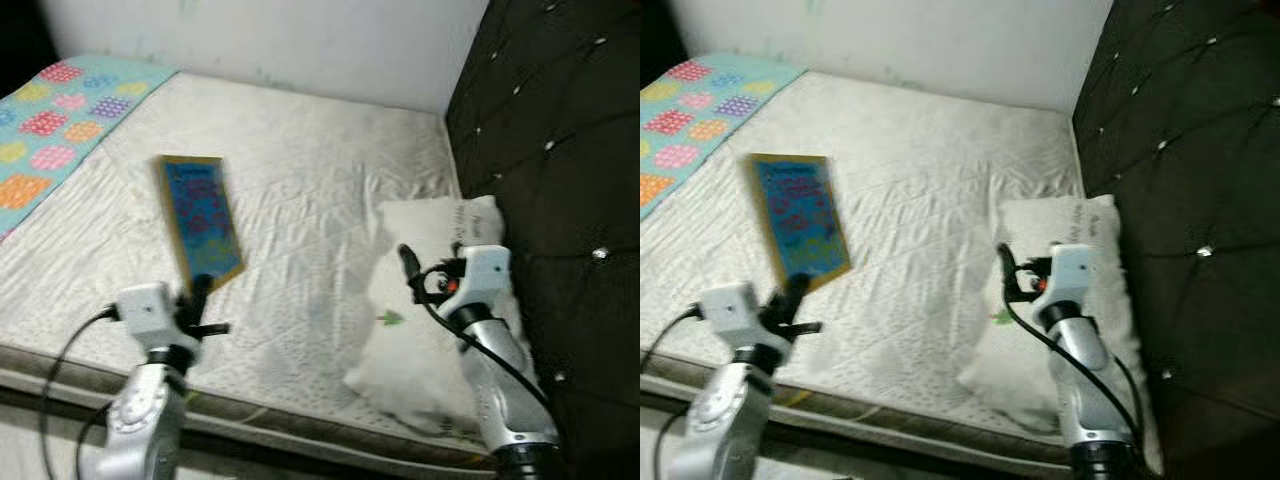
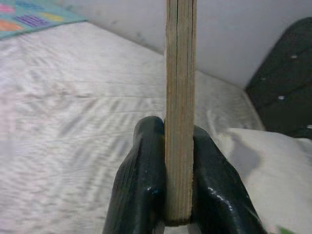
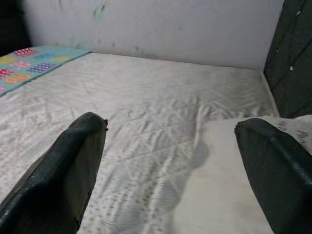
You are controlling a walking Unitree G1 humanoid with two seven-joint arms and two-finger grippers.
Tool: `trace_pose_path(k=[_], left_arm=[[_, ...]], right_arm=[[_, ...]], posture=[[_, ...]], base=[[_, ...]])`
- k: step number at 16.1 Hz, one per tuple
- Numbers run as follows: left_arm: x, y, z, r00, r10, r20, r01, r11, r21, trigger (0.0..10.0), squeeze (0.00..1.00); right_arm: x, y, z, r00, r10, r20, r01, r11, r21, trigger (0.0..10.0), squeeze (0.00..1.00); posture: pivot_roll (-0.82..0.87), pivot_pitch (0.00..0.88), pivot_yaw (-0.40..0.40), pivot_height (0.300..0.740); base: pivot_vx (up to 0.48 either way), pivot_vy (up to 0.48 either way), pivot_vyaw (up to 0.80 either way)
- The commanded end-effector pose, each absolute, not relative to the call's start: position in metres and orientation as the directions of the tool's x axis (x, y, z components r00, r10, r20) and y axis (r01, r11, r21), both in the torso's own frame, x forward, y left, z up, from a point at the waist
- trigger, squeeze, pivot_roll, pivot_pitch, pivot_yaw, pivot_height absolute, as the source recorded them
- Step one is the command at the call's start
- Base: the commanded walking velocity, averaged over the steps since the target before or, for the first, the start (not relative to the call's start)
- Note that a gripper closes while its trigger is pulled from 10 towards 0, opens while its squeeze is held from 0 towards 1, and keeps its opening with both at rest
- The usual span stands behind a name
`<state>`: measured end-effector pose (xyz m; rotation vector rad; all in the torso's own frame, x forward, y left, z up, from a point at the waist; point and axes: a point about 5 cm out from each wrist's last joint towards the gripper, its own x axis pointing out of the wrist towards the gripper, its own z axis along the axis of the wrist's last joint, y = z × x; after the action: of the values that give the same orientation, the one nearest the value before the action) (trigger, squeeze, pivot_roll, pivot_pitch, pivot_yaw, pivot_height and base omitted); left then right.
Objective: Clean up the room
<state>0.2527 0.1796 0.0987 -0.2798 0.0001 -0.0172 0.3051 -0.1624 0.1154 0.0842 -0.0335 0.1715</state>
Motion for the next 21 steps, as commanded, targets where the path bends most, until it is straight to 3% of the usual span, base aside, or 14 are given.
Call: trace_pose_path(k=[1, 3, 11, 21], left_arm=[[0.2561, 0.1700, 0.1082, 0.997, -0.054, 0.047, 0.065, 0.956, -0.286, 10.0, 0.00], [0.2562, 0.1705, 0.1080, 0.998, -0.049, 0.047, 0.061, 0.956, -0.288, 10.0, 0.00], [0.2559, 0.1693, 0.1092, 0.997, -0.056, 0.058, 0.070, 0.955, -0.287, 10.0, 0.00], [0.2555, 0.1655, 0.1130, 0.989, -0.112, 0.094, 0.135, 0.946, -0.296, 10.0, 0.00]], right_arm=[[0.3041, -0.1714, 0.1138, 0.989, 0.146, 0.031, -0.148, 0.987, 0.062, 10.0, 0.00], [0.3041, -0.1713, 0.1138, 0.989, 0.145, 0.031, -0.147, 0.987, 0.060, 10.0, 0.00], [0.3043, -0.1718, 0.1133, 0.989, 0.142, 0.027, -0.144, 0.987, 0.065, 10.0, 0.00], [0.3046, -0.1728, 0.1135, 0.991, 0.135, 0.026, -0.136, 0.989, 0.061, 10.0, 0.00]], posture=[[-0.01, 0.092, -0.051, 0.740], [-0.01, 0.093, -0.051, 0.740], [-0.01, 0.096, -0.052, 0.740], [-0.02, 0.096, -0.054, 0.740]], base=[[0.000, 0.480, 0.00], [0.000, 0.452, 0.00], [0.000, 0.000, 0.00], [0.000, 0.000, -0.78]])
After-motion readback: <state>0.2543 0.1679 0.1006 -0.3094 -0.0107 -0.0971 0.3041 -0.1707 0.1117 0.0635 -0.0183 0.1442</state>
